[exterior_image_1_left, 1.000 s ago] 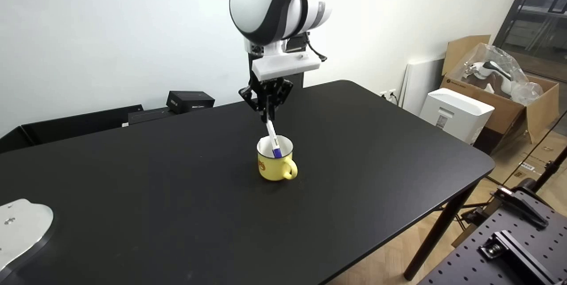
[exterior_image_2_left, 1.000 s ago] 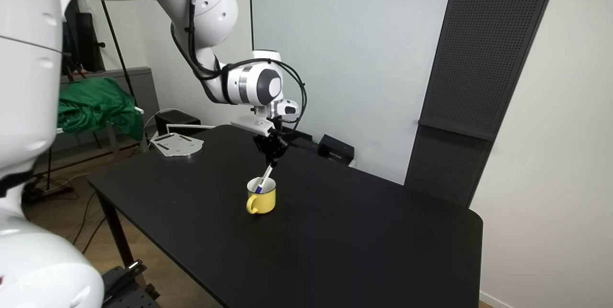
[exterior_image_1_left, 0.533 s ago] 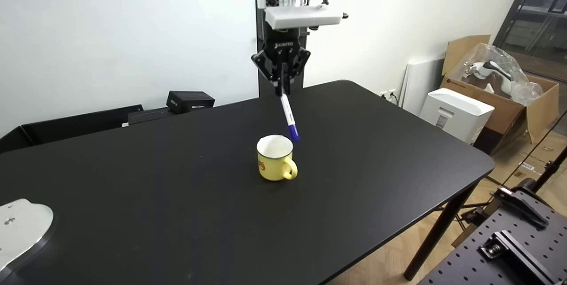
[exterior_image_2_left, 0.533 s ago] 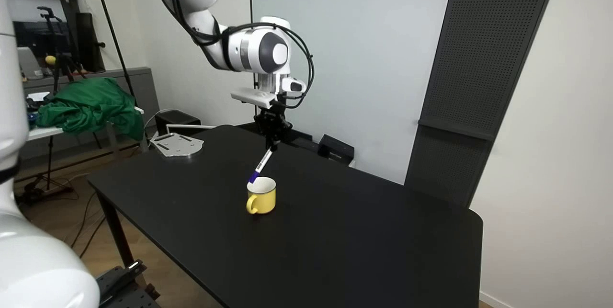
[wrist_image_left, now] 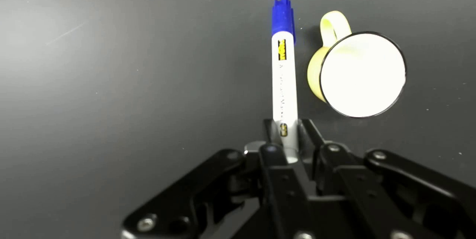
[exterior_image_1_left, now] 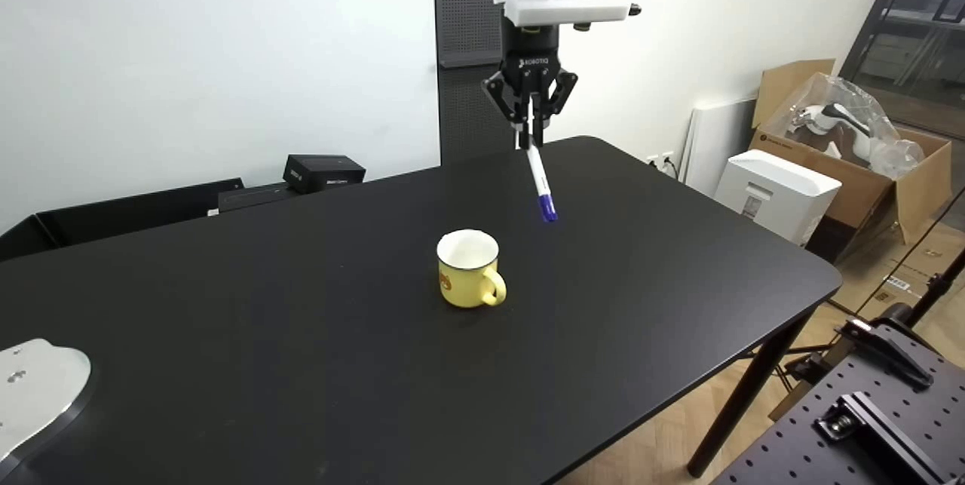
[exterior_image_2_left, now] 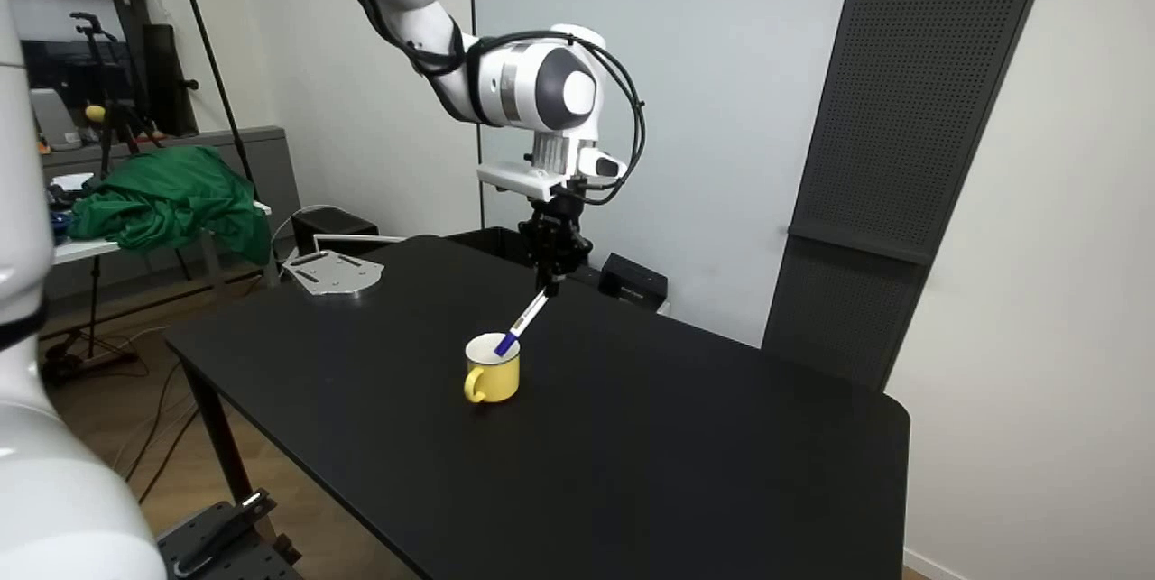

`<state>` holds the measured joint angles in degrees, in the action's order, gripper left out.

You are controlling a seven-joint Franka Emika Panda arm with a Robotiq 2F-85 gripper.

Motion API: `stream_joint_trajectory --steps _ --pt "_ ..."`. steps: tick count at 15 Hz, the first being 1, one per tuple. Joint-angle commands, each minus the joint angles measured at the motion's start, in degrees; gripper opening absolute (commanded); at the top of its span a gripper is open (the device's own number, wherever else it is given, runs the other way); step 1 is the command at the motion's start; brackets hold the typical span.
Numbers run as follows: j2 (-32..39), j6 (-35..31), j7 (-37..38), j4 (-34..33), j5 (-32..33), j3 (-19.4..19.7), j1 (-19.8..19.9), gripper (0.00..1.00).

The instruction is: Take the marker out of the mug and put it on the table

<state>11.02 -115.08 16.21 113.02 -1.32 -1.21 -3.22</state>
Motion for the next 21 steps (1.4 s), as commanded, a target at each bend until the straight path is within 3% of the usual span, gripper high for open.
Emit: stream_joint_trajectory --steps 1,9,21 --pt "3.97 1.47 -1.29 -2.89 -1.06 1.03 1.35 0.05" --pt "12.9 0.47 -3.65 -6.32 -2.2 1.63 2.49 0.05" --pt "23.28 -2.79 -6.17 -12.9 -2.13 0.54 0.96 0.05"
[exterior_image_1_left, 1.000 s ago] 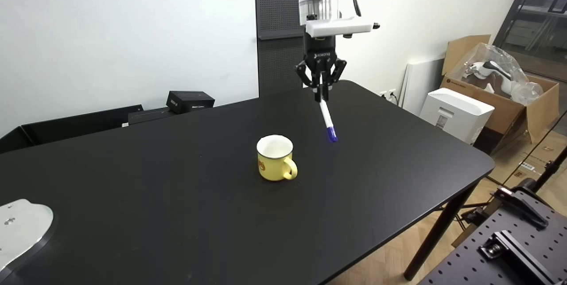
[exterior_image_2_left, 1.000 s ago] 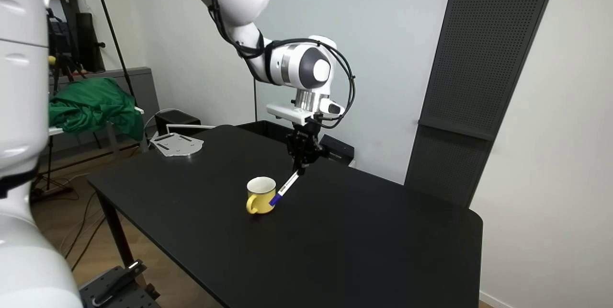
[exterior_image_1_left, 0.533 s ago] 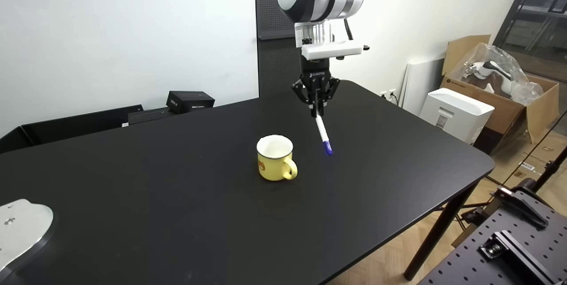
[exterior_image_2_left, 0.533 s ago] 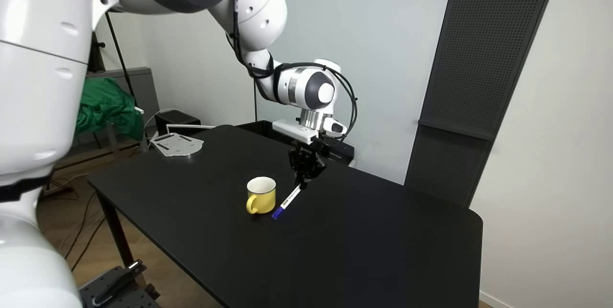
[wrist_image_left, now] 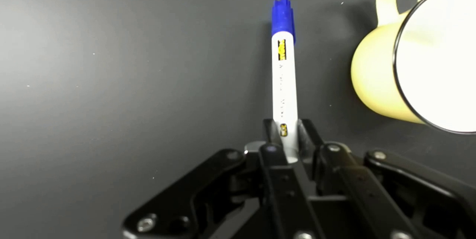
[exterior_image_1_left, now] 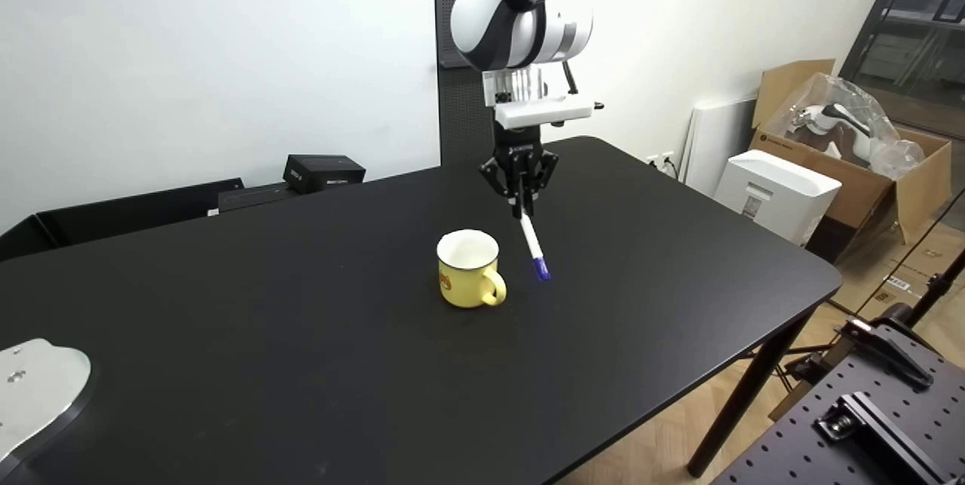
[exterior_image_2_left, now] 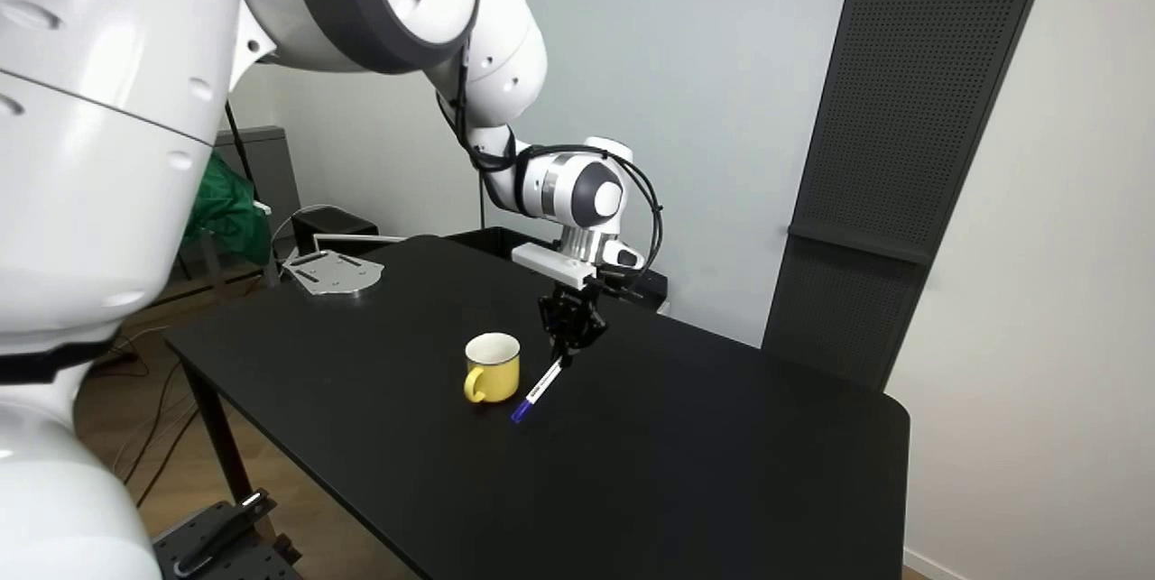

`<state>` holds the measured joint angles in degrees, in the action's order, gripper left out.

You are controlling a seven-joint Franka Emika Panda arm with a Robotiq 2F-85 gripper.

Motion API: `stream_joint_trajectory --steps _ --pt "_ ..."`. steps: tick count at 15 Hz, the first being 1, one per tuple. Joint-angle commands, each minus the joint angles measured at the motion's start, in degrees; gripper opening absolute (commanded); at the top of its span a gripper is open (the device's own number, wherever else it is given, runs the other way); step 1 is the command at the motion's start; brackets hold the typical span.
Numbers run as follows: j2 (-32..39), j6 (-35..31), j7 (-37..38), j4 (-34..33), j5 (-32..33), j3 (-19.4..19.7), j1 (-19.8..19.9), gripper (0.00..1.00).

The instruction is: Take the marker out of the mug and put it on the table

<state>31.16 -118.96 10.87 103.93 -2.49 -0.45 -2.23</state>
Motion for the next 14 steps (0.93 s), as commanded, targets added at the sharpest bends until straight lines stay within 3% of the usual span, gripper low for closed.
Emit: stream_joint_trajectory --steps 1,3,4,5,13,14 --pt "3.96 1.33 -0.9 -4.51 -0.93 -0.25 -0.1 0.05" --pt "5.38 1.59 -1.11 -5.71 -1.0 -0.36 -0.15 0.05" --pt "6.03 1.78 -1.21 -6.33 -1.08 -0.42 -0.14 0.3" --pt "6.59 1.95 -1.16 -6.83 -1.15 -0.45 -0.15 0.45" --pt "5.59 0.97 1.56 -7.0 -1.2 0.12 -1.34 0.98" --pt "4.53 0.89 1.76 -6.44 -0.99 0.12 -1.63 0.99"
